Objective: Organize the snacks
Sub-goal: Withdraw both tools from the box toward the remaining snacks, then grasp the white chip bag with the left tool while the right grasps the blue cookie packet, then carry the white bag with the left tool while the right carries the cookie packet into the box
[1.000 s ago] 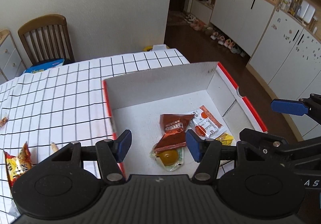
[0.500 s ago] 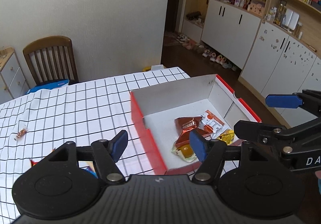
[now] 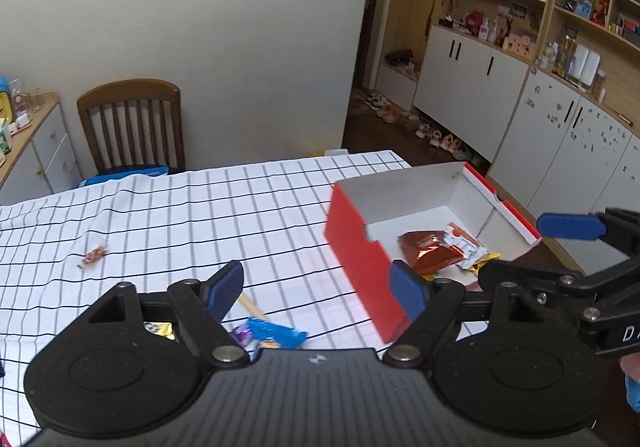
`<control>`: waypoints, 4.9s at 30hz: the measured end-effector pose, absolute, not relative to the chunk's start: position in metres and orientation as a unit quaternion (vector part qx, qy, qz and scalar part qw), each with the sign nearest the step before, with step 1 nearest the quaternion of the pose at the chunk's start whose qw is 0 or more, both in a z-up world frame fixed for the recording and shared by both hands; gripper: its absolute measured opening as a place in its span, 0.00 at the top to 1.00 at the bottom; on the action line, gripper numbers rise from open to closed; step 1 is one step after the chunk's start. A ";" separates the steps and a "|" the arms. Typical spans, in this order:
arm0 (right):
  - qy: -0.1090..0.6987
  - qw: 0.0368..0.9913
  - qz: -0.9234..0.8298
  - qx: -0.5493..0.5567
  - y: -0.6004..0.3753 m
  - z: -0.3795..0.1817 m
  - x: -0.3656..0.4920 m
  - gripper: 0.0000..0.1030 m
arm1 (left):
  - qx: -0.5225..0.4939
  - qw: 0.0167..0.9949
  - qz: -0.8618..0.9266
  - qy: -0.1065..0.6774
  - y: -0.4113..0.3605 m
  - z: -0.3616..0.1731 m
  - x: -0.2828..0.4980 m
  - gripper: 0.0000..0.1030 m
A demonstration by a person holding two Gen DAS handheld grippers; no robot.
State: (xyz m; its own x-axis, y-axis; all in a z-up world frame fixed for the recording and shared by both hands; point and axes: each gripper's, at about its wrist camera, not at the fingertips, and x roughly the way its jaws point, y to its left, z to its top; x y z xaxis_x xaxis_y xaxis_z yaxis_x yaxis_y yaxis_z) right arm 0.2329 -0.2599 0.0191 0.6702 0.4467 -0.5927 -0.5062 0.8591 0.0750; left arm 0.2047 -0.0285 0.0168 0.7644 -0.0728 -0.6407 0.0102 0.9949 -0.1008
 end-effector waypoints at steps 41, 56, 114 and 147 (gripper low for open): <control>0.433 0.879 0.198 -0.038 -0.125 -0.098 0.241 0.01 | -0.048 0.909 0.009 0.413 0.093 -0.137 0.161 0.20; 0.496 0.854 0.155 -0.016 -0.104 -0.150 0.268 0.15 | -0.044 0.901 0.002 0.432 0.086 -0.163 0.170 0.21; 0.468 0.860 0.203 0.031 -0.166 -0.075 0.209 0.69 | -0.096 0.908 -0.014 0.408 0.025 -0.077 0.142 0.64; 0.399 0.885 0.240 0.001 -0.307 0.004 0.250 0.69 | -0.082 0.941 -0.004 0.328 -0.118 0.007 0.226 0.64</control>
State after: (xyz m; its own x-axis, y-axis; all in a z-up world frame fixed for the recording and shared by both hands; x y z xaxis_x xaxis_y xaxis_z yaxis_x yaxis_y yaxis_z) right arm 0.2503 -0.3070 0.0037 0.5670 0.4254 -0.7054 -0.4234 0.8850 0.1935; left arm 0.2263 -0.1180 0.0068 0.7854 -0.0607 -0.6161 -0.0464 0.9866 -0.1564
